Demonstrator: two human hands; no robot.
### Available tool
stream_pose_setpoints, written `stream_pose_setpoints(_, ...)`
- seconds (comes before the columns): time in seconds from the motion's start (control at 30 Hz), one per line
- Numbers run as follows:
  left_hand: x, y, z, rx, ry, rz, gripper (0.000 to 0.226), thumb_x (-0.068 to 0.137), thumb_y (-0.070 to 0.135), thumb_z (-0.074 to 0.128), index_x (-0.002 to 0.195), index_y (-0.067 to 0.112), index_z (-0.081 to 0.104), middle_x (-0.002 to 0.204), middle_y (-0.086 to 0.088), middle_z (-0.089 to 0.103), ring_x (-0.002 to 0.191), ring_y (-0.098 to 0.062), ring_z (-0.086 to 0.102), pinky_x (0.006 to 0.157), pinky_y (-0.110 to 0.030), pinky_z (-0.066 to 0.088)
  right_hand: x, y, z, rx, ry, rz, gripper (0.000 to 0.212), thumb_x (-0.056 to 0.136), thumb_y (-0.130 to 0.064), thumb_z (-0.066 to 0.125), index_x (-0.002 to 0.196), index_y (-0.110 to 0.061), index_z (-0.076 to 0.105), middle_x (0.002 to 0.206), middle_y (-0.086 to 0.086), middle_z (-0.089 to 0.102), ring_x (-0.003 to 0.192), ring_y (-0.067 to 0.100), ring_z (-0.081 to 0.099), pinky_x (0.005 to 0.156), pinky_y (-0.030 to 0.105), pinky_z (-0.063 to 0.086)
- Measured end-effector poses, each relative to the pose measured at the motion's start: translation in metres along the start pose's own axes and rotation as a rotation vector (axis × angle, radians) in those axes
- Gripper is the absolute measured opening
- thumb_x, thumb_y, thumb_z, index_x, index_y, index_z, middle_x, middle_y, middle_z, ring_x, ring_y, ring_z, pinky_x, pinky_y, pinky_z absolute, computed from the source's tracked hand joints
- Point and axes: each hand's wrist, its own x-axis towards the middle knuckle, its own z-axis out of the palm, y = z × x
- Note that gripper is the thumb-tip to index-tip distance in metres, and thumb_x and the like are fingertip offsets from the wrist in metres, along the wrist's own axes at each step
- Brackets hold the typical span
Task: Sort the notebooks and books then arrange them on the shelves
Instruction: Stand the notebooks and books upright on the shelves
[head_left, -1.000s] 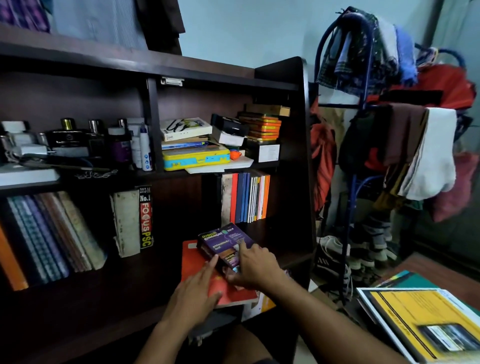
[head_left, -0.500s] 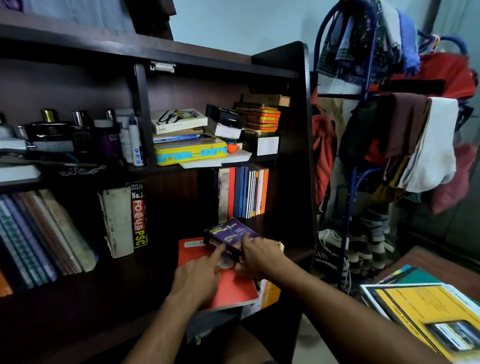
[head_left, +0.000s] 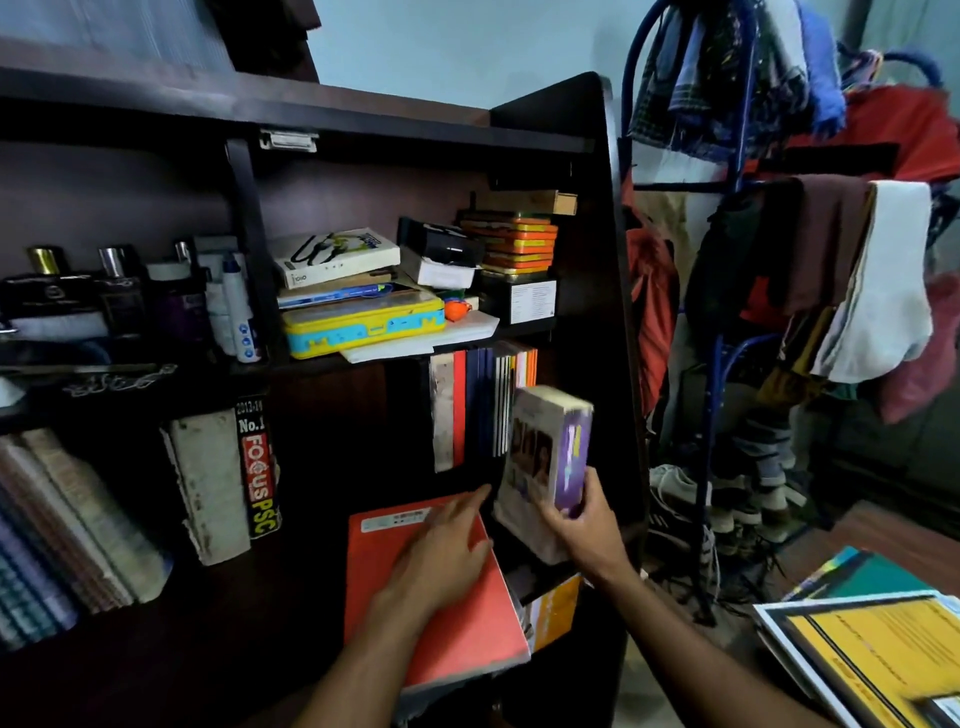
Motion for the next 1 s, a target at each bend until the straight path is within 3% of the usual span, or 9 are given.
stream_pose_setpoints(0.07,0.013,-0.003,0.011,0.054,-0.037,0.070,0.071,0.101,0.033,0.051,0.158,0.042,0.010,0.164,0.005,0.027,0.148,-0.020,0.028,0.120,-0.033,0.025,0.004,0.008,0.007,-0.061,-0.017,0.015,0.056,0.079,-0.016,0.081,0.122,-0.028,0.048,0.099,-0.004,0.071,0.071,-0.005,0.065,0.069,0.011,0.049)
stream_pose_setpoints(0.17,0.033,-0.003,0.019,0.251,0.022,0.114,0.070,0.101,0.033,0.048,0.159,0.040,0.009,0.160,0.007,0.036,0.143,-0.021,0.035,0.116,-0.035,0.027,0.024,0.008,0.012,-0.106,-0.004,-0.025,0.057,0.070,-0.025,0.083,0.113,-0.032,0.045,0.088,-0.009,0.068,0.064,-0.004,0.062,0.063,0.012,0.046)
stream_pose_setpoints(0.27,0.058,-0.008,0.016,0.325,0.022,0.149,0.065,0.099,0.031,0.050,0.157,0.037,0.022,0.151,0.003,0.048,0.136,-0.024,0.043,0.107,-0.031,0.035,0.041,0.013,0.018,-0.158,-0.025,-0.096,0.057,0.064,-0.045,0.081,0.108,-0.038,0.045,0.076,-0.008,0.066,0.056,0.002,0.058,0.059,0.023,0.049)
stream_pose_setpoints(0.37,0.081,-0.018,0.010,0.225,0.124,0.181,0.050,0.090,0.025,0.050,0.138,0.039,0.047,0.133,0.007,0.063,0.122,-0.020,0.056,0.095,-0.031,0.047,0.050,0.020,0.023,-0.170,-0.036,-0.107,0.063,0.068,-0.052,0.088,0.116,-0.045,0.048,0.086,-0.016,0.070,0.067,0.003,0.064,0.061,0.016,0.051)
stream_pose_setpoints(0.43,0.099,-0.022,0.002,0.278,0.273,0.186,0.039,0.086,0.023,0.051,0.122,0.034,0.062,0.122,0.009,0.065,0.117,-0.018,0.058,0.095,-0.033,0.046,0.055,0.027,0.022,-0.174,-0.028,-0.102,0.065,0.070,-0.045,0.088,0.124,-0.036,0.052,0.087,-0.019,0.070,0.072,-0.001,0.065,0.062,0.010,0.047)
stream_pose_setpoints(0.53,0.133,-0.026,-0.007,0.429,0.499,0.233,0.037,0.079,0.026,0.059,0.114,0.027,0.070,0.126,0.004,0.065,0.125,-0.021,0.050,0.108,-0.048,0.034,0.059,0.035,0.024,-0.187,-0.025,-0.098,0.068,0.073,-0.037,0.086,0.132,-0.028,0.053,0.098,-0.023,0.069,0.081,-0.009,0.065,0.065,0.007,0.046)
stream_pose_setpoints(0.67,0.165,-0.032,-0.002,0.676,0.475,0.308,0.058,0.076,0.029,0.075,0.132,0.019,0.064,0.145,-0.003,0.057,0.146,-0.030,0.034,0.120,-0.061,-0.003,0.062,0.040,0.026,-0.184,-0.001,-0.091,0.061,0.074,-0.036,0.086,0.124,-0.036,0.052,0.098,-0.029,0.066,0.086,-0.015,0.063,0.068,0.006,0.045)
stream_pose_setpoints(0.8,0.168,-0.055,0.020,0.844,0.349,0.251,0.066,0.084,0.029,0.067,0.147,0.020,0.050,0.157,-0.006,0.041,0.154,-0.037,0.002,0.116,-0.071,0.001,0.067,0.045,0.025,-0.164,0.011,-0.072,0.058,0.074,-0.039,0.086,0.121,-0.034,0.053,0.091,-0.029,0.068,0.081,-0.010,0.064,0.064,0.009,0.046)
stream_pose_setpoints(1.0,0.170,-0.061,0.023,0.882,0.349,0.253,0.059,0.090,0.035,0.055,0.148,0.029,0.047,0.165,-0.003,0.025,0.152,-0.039,-0.016,0.113,-0.072,-0.014,0.069,0.053,0.028,-0.149,0.014,-0.097,0.058,0.074,-0.038,0.086,0.123,-0.030,0.057,0.095,-0.024,0.070,0.080,-0.007,0.066,0.066,0.013,0.048)
